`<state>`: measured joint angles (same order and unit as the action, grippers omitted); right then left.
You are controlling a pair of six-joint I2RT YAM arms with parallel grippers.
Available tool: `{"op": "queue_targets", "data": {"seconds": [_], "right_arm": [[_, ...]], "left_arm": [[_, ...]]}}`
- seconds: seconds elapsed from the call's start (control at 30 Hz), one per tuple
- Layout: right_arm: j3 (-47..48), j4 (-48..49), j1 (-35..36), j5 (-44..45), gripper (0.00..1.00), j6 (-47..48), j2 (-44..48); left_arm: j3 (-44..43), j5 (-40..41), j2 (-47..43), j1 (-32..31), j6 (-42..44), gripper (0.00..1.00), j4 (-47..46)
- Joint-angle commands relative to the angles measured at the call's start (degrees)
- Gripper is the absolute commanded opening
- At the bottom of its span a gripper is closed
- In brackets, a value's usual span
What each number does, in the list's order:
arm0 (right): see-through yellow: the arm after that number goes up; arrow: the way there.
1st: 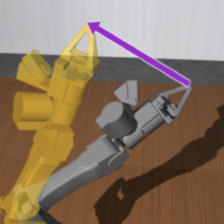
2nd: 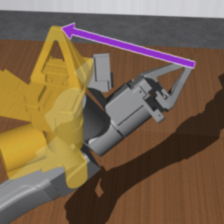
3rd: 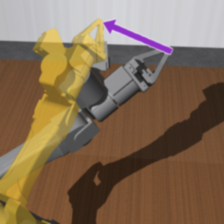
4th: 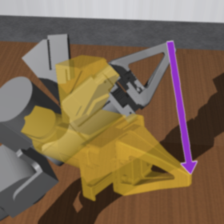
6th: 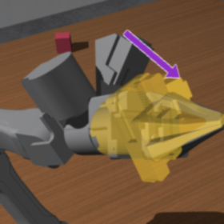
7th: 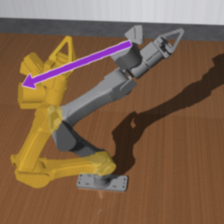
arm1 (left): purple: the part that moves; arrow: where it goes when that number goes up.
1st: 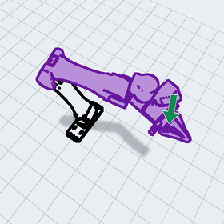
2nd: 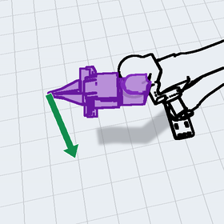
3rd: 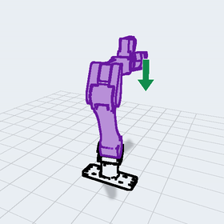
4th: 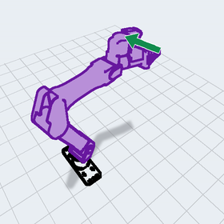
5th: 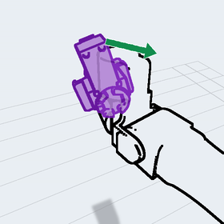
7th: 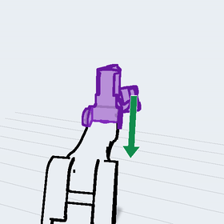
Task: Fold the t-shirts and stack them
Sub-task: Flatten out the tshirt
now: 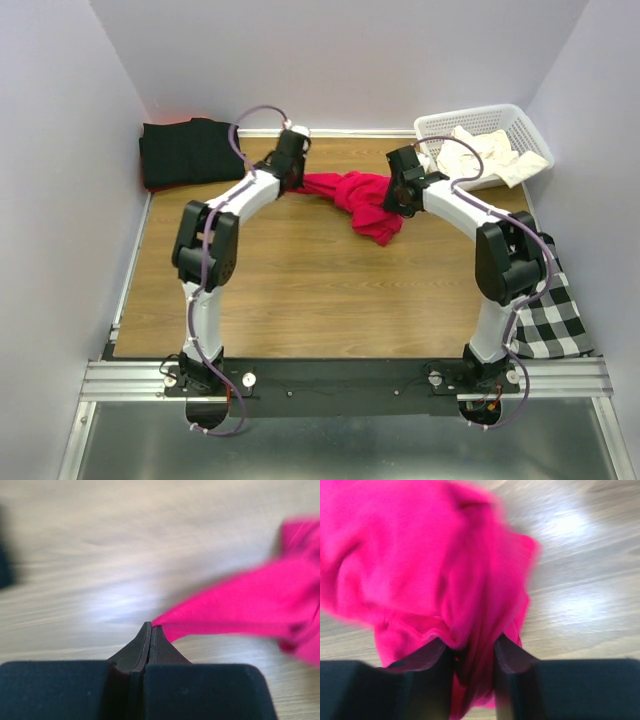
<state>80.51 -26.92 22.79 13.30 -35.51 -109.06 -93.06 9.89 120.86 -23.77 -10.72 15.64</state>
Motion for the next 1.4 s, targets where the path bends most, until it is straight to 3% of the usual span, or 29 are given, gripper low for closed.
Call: {"op": "queue_targets", "data": {"seconds": [0.0, 0.13, 0.37, 0.53, 0.9, 1.37], "right_arm": [[0.0, -3.4, -2.1, 3.6, 0.44, 1.5, 5.8], [1.2, -4.4, -3.3, 5.5, 0.58, 4.8, 7.3], [6.3, -5.7, -3.5, 9.1, 0.65, 9.4, 9.2], [8.3, -5.6, -3.5, 0.1, 0.65, 11.7, 7.1], [13.3, 5.7, 2.3, -30.0, 0.65, 9.4, -2.1], [23.1, 20.2, 5.3, -42.1, 0.65, 1.4, -17.3]], "left_arm": [[-1.4, 10.8, -13.1, 6.4, 0.1, 0.00, 1.1], [-4.7, 11.6, -17.4, 8.7, 1.5, 0.00, 2.6], [-11.1, 8.6, -22.1, 8.9, 3.2, 0.00, 5.4], [-10.8, 5.2, -23.3, 8.9, 2.1, 0.00, 6.2], [-7.0, 10.6, -22.9, 8.9, 0.6, 0.00, 8.6], [-4.9, 8.3, -20.6, 11.7, -1.1, 0.00, 9.8]]}}
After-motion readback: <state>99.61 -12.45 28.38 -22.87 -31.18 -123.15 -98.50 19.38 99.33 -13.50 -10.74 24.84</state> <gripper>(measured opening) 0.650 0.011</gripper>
